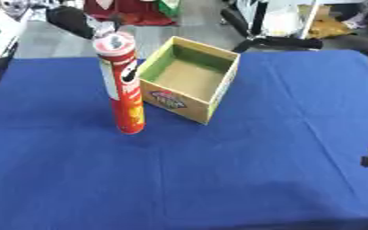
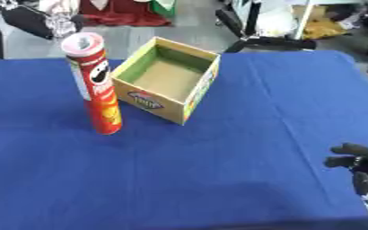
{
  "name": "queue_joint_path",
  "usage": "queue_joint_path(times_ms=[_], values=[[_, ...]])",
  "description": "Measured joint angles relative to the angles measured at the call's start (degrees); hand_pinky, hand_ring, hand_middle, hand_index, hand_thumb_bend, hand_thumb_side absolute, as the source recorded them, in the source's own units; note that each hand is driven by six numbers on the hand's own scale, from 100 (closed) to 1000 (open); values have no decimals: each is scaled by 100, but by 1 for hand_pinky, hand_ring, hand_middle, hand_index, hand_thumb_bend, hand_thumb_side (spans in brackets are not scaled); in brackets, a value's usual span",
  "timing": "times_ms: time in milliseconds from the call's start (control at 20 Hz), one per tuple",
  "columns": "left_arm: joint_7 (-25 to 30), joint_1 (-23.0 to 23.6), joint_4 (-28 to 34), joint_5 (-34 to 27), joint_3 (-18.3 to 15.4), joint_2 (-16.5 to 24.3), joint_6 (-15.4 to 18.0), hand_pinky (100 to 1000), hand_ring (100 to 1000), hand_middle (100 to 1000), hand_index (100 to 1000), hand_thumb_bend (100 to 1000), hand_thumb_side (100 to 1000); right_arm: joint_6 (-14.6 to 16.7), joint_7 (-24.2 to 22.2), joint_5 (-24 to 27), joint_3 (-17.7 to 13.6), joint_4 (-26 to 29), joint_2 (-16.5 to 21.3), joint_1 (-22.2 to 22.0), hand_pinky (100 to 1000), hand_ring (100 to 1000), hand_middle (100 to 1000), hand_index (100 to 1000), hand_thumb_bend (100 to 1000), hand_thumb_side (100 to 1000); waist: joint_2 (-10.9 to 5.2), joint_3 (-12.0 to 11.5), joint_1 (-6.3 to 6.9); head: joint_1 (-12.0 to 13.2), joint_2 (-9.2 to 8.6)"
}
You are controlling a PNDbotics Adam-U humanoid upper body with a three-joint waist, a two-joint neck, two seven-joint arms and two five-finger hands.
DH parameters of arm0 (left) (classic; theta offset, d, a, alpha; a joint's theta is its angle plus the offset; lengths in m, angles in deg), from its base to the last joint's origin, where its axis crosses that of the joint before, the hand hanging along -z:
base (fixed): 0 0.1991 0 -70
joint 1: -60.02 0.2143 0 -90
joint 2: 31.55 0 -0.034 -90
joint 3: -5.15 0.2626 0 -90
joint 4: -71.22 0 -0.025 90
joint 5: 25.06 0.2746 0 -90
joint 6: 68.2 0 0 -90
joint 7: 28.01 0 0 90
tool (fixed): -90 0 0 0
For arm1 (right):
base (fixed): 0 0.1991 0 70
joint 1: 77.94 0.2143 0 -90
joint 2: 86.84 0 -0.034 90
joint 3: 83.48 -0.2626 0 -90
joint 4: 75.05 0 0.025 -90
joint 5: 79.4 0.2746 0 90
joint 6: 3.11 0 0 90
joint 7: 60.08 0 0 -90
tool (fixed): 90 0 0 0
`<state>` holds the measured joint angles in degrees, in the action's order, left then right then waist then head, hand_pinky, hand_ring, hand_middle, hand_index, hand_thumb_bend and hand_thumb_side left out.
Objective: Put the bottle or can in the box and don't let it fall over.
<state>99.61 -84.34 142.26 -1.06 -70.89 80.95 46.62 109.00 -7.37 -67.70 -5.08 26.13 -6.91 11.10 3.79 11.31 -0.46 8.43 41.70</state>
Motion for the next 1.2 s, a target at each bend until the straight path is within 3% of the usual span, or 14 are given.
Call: queue_joint_path(times_ms=[300, 750, 1200], values=[[-66, 1, -195, 230, 37, -27, 220, 978, 922, 914, 1000, 100, 730, 1, 0, 0, 0, 0, 0, 0, 829, 697, 758, 850, 100, 481, 1, 0, 0, -1, 0], [-41, 68, -358, 255, 110, -78, 196, 955, 919, 910, 1000, 100, 962, 2, 2, 0, 0, 0, 0, 1, 829, 697, 757, 850, 100, 480, 2, -1, -5, -1, 0], [77, 109, -391, 93, 177, -122, 78, 960, 922, 908, 1000, 100, 1000, 3, 3, 0, 0, 0, 0, 3, 828, 696, 758, 850, 100, 481, 2, 0, -12, -1, 0]])
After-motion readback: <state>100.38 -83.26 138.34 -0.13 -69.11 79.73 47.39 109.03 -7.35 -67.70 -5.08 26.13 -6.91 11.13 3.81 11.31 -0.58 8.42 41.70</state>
